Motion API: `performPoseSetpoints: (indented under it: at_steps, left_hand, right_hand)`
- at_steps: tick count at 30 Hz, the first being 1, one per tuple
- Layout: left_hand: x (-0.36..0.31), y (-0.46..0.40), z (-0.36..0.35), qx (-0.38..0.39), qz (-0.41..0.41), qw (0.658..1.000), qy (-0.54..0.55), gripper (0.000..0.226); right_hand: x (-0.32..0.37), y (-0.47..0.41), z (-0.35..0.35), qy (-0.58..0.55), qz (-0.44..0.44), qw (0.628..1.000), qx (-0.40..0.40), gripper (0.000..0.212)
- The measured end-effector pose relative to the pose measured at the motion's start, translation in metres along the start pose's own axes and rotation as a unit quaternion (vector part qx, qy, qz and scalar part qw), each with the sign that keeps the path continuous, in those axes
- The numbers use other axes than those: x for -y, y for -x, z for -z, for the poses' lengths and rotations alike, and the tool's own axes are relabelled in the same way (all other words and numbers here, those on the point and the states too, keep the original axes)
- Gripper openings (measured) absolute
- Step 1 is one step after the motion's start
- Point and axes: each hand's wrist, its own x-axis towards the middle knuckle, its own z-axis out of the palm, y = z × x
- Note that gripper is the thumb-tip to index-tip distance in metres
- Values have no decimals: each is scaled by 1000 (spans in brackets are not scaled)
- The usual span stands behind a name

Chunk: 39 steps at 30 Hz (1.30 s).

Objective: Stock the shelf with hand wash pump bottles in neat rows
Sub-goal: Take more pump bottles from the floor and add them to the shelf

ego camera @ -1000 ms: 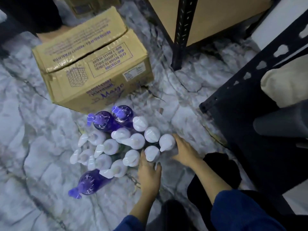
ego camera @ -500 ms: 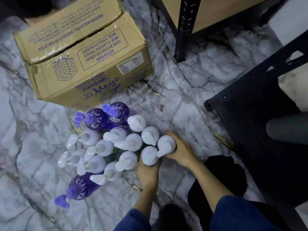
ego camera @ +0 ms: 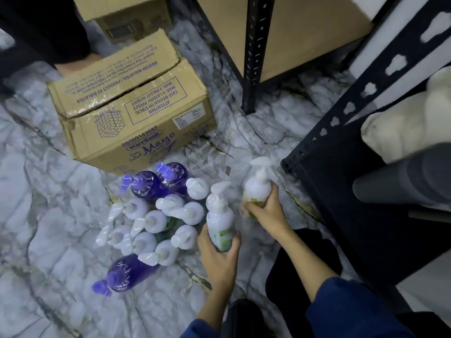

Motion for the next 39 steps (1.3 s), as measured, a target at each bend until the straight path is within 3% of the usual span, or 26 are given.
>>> performPoseSetpoints:
  at_steps: [5,8,20,27,31,39]
  left_hand:
    - [-30,16,4,59,-5,998,28,66]
    - [-60,16,3,66,-25,997,37,76]
    - [-223,3,18,78,-207,969,111,78]
    - [-319,20,42,78,-318,929,173,81]
    - [-374,45,57,88,-338,916,198,80]
    - [-466,128,54,102,-435,861,243,78]
  right_hand:
    - [42,25,16,-28,73,993,-87,85]
    - [74,43,30,-4,112,988,-110,83]
    - [221,134,69,113,273,927,-231,78]
    - [297,205,90,96,387,864,-306,76]
    - [333,255,110,79,434,826,-352,74]
    - [374,359,169,57,469,751,-461,71]
